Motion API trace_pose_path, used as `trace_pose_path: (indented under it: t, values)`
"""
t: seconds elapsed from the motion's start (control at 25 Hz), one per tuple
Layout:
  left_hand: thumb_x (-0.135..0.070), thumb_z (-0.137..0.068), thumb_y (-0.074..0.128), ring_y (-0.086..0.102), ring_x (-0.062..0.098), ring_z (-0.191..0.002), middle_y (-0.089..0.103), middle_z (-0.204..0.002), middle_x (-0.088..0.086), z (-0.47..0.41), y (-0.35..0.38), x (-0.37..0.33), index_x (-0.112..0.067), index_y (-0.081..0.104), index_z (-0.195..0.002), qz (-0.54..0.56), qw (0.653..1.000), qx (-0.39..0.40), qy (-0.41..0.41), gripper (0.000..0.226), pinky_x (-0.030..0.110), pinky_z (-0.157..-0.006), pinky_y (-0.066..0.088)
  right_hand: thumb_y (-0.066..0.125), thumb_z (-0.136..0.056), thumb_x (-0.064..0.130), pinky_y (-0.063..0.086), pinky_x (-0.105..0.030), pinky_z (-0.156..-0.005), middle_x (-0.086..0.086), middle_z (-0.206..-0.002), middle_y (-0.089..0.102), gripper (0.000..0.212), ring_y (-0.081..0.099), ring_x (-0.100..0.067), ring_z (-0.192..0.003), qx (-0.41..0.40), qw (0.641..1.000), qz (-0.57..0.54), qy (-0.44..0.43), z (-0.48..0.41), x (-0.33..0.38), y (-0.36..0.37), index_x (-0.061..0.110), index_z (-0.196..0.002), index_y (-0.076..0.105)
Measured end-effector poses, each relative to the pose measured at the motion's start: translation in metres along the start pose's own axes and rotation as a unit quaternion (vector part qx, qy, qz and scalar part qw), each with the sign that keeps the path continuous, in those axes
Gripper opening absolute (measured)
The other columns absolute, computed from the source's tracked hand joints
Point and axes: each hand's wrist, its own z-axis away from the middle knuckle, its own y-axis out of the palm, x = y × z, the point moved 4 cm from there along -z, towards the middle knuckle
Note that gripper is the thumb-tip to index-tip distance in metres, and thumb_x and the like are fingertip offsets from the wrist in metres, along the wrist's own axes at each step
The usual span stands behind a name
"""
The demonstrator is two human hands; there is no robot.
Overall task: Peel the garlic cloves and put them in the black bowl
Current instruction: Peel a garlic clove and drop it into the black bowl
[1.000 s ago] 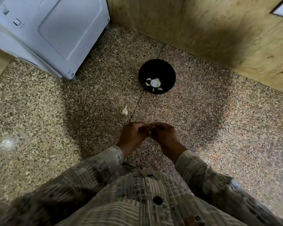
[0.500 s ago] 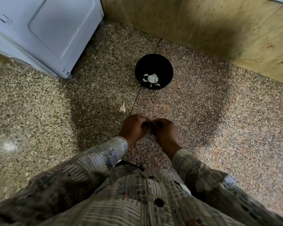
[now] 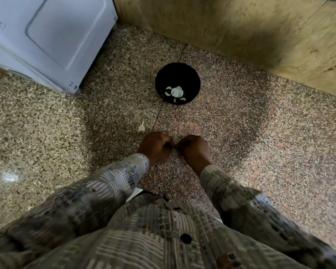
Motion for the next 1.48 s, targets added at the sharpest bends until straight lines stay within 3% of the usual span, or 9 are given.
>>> trace_pose_path:
  t: [0.32,0.52,0.76,0.84,0.92,1.04,1.12,1.28,1.48]
  values:
    - [-0.017,-0.076,0.079,0.072,0.016,-0.084,0.076,-0.089,-0.007,-0.011,0.001,0.004,-0.026,0.081,-0.08,0.009,1.0,0.022,-0.014,0.01,0.031,-0.081,0.058,0.086,-0.078,0.034,0.063,-0.033,-0.081,0.01,-0.077,0.075,0.011,0.072,-0.01,-0.078,0.034,0.996,0.077,0.004,-0.015,0.003,-0.007,0.031,-0.072,0.077]
    - [-0.017,-0.076,0.08,0.071,0.015,-0.083,0.076,-0.088,-0.007,-0.009,-0.001,0.004,-0.025,0.081,-0.081,0.019,1.0,0.006,-0.007,0.01,0.03,-0.079,0.058,0.079,-0.081,0.031,0.063,-0.035,-0.08,0.008,-0.077,0.076,0.004,0.073,-0.013,-0.076,-0.005,1.0,0.023,0.006,-0.003,0.0,-0.004,0.031,-0.078,0.077]
    - [-0.021,-0.082,0.08,0.072,0.009,-0.079,0.078,-0.088,-0.006,0.007,0.0,0.009,-0.023,0.083,-0.094,0.138,0.988,-0.033,-0.063,0.012,0.031,-0.076,0.06,0.075,-0.092,0.023,0.057,-0.028,-0.062,-0.001,-0.083,0.078,0.005,0.067,-0.012,-0.066,0.059,0.996,-0.056,-0.031,0.011,0.002,-0.01,0.024,-0.09,0.08]
    - [-0.021,-0.083,0.081,0.073,0.011,-0.078,0.079,-0.085,-0.004,0.019,-0.001,0.004,-0.022,0.083,-0.094,0.256,0.957,-0.066,-0.122,0.01,0.034,-0.076,0.061,0.071,-0.094,0.014,0.058,-0.035,-0.067,-0.009,-0.086,0.078,0.008,0.068,-0.017,-0.07,0.102,0.986,-0.127,-0.042,0.019,0.007,-0.014,0.018,-0.09,0.077]
    - [-0.014,-0.086,0.079,0.075,0.022,-0.081,0.079,-0.086,0.006,0.031,-0.002,-0.007,-0.017,0.082,-0.092,0.406,0.889,-0.089,-0.194,0.007,0.04,-0.076,0.062,0.065,-0.098,0.007,0.061,-0.041,-0.078,-0.012,-0.091,0.077,0.009,0.071,-0.022,-0.08,0.146,0.967,-0.202,-0.055,0.03,0.011,-0.02,0.009,-0.095,0.073]
    - [-0.005,-0.092,0.071,0.075,0.032,-0.091,0.078,-0.095,0.015,0.045,-0.005,-0.032,-0.004,0.077,-0.097,0.558,0.786,-0.088,-0.253,0.009,0.037,-0.074,0.06,0.061,-0.101,0.009,0.06,-0.035,-0.076,-0.008,-0.087,0.075,0.01,0.07,-0.019,-0.079,0.176,0.943,-0.268,-0.092,0.049,0.017,-0.035,0.004,-0.099,0.069]
    - [-0.004,-0.093,0.068,0.074,0.03,-0.09,0.076,-0.096,0.016,0.051,-0.01,-0.047,0.0,0.074,-0.101,0.594,0.761,-0.085,-0.248,0.01,0.033,-0.072,0.059,0.06,-0.102,0.008,0.058,-0.03,-0.074,-0.006,-0.085,0.073,0.009,0.069,-0.016,-0.079,0.191,0.929,-0.294,-0.12,0.062,0.019,-0.047,0.005,-0.1,0.068]
    - [-0.005,-0.094,0.067,0.074,0.026,-0.089,0.076,-0.095,0.015,0.063,-0.019,-0.078,-0.001,0.074,-0.101,0.588,0.775,-0.089,-0.212,0.01,0.034,-0.076,0.06,0.061,-0.101,0.007,0.059,-0.029,-0.073,-0.008,-0.086,0.073,0.009,0.071,-0.016,-0.079,0.185,0.916,-0.329,-0.136,0.085,0.015,-0.072,0.006,-0.098,0.069]
    - [-0.007,-0.091,0.074,0.076,0.029,-0.086,0.078,-0.092,0.015,0.076,-0.024,-0.115,-0.002,0.078,-0.101,0.51,0.827,-0.16,-0.175,0.012,0.036,-0.076,0.062,0.064,-0.1,0.008,0.061,-0.038,-0.072,-0.008,-0.081,0.074,0.009,0.069,-0.02,-0.073,0.087,0.945,-0.258,-0.18,0.104,0.01,-0.095,0.008,-0.095,0.072]
